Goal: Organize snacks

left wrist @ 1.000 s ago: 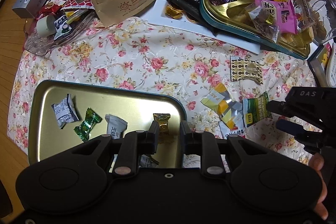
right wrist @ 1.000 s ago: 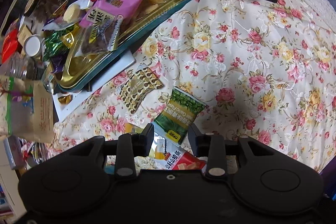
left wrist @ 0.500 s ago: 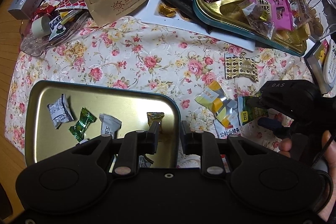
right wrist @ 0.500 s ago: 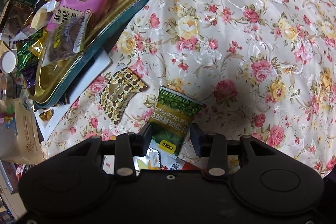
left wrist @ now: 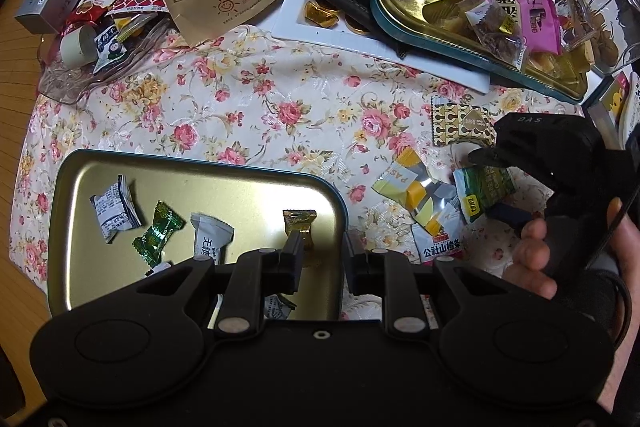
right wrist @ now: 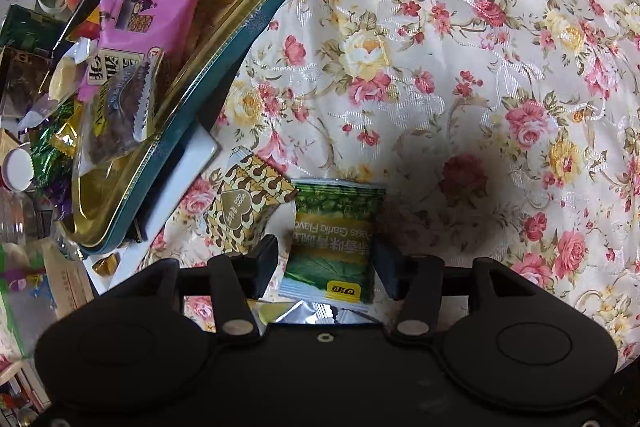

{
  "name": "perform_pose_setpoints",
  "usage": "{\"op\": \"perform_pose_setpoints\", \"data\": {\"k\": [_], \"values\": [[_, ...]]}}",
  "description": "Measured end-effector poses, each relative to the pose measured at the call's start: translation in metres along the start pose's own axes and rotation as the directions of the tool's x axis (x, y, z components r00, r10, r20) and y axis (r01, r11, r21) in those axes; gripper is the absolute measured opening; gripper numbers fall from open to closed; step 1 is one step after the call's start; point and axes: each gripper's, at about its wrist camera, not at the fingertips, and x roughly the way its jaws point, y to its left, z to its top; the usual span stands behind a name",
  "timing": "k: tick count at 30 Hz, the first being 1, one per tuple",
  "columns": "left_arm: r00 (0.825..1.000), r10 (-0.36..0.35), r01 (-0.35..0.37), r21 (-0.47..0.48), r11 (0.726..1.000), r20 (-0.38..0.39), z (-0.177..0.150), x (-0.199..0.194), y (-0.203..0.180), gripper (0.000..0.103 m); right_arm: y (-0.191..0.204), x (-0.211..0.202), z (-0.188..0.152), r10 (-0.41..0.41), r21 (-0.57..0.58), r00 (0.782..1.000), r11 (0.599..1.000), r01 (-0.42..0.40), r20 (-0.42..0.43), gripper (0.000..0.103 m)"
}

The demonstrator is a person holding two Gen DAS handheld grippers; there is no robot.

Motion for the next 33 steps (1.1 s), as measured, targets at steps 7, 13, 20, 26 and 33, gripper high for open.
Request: {"op": "perform_pose_setpoints", "data": {"k": [7, 13, 20, 26, 33], "values": [[1.0, 0.003, -0.003, -0.002, 1.0, -0.006, 0.001, 0.002, -0.001, 0.031, 0.015, 0.001, -0.007, -0.076, -0.117, 0.996, 0.99, 0.08, 0.04, 0.051], [1.0, 0.001, -0.001, 0.016, 1.0, 0.0, 0.001, 0.002, -0.007, 0.031, 0.02, -0.004, -0.017, -0.136, -0.239, 0.987, 0.959, 0.152, 0.081, 0.038], [1.0, -0.022, 0.021, 0.024, 0.999, 0.013, 0.002, 0.002, -0.016, 0.031, 0.007, -0.054, -0.003, -0.077, -0.298, 0.994, 0.95, 0.097, 0.076, 0.037], [0.998, -0.057, 0.057, -0.001, 0.998, 0.028, 0.006, 0.005, -0.029, 0.031, 0.004, -0.109, -0.011, -0.051, -0.429, 0.991, 0.898, 0.098, 0.12, 0.037], [0.992, -0.098, 0.102, -0.041, 0.994, 0.079, 0.011, 0.017, -0.054, 0.03, -0.02, -0.119, -0.01, -0.015, -0.436, 0.996, 0.899, 0.051, 0.084, 0.037]]}}
